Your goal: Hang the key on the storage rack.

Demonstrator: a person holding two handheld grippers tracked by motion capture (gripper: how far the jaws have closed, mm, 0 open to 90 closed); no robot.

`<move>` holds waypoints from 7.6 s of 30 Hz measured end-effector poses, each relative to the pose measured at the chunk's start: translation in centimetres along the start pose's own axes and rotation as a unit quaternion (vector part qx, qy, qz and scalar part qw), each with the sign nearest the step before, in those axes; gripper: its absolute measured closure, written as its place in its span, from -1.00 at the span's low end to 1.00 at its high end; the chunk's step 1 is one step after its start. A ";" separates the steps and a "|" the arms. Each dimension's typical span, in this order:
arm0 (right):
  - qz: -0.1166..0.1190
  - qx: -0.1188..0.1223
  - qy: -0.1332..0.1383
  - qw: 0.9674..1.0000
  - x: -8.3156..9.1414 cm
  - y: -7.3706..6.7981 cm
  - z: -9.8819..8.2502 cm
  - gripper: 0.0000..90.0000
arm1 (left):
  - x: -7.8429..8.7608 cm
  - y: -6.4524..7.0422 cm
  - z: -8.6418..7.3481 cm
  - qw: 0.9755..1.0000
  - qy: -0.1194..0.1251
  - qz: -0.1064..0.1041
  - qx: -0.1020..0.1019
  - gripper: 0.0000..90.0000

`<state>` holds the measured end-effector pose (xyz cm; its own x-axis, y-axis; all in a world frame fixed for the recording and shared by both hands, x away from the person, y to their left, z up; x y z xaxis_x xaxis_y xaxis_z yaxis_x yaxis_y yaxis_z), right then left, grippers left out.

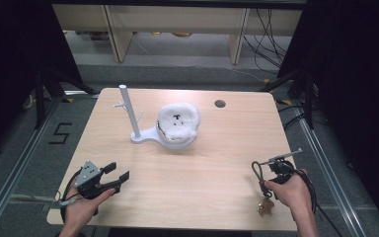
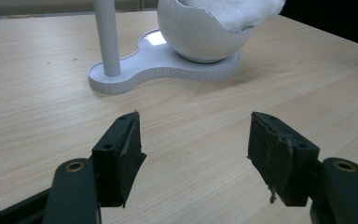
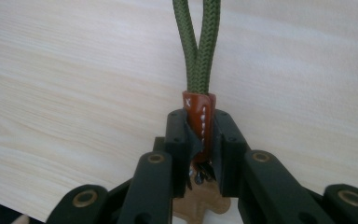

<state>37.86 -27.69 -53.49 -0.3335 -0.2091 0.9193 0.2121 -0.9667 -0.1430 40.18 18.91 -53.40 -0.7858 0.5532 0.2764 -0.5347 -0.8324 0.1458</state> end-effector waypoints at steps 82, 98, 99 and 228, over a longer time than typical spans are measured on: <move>0.237 0.175 0.387 0.874 0.7 -20.8 9.8 0.75 | -4.2 7.4 9.0 0.987 0.073 -0.142 0.021 0.25; 0.263 0.204 0.387 0.860 0.0 -24.1 9.7 0.75 | -6.1 10.0 10.6 0.979 0.071 -0.187 0.038 0.44; 0.263 0.206 0.385 0.860 0.0 -24.2 9.6 0.75 | -6.2 10.2 10.8 0.978 0.072 -0.193 0.043 0.46; 0.145 0.095 0.409 0.896 -1.2 -11.1 5.6 0.14 | -3.0 -4.8 12.9 0.997 0.079 -0.008 -0.004 0.86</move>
<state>41.05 -15.84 -50.96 -0.7844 -0.5604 0.2660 0.5253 -0.8281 -0.1955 49.17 20.81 -42.66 -0.8161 0.5653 0.1204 -0.5496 -0.8235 0.1410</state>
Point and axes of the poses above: each handheld gripper's, and its own axes: x roughly backward along the jaws, z roughly out of its top, y roughly to its right, the point moved 10 cm from there along -x, roughly forward along the jaws, and after that the axes turned 5 degrees about y, right-handed, at the moved point
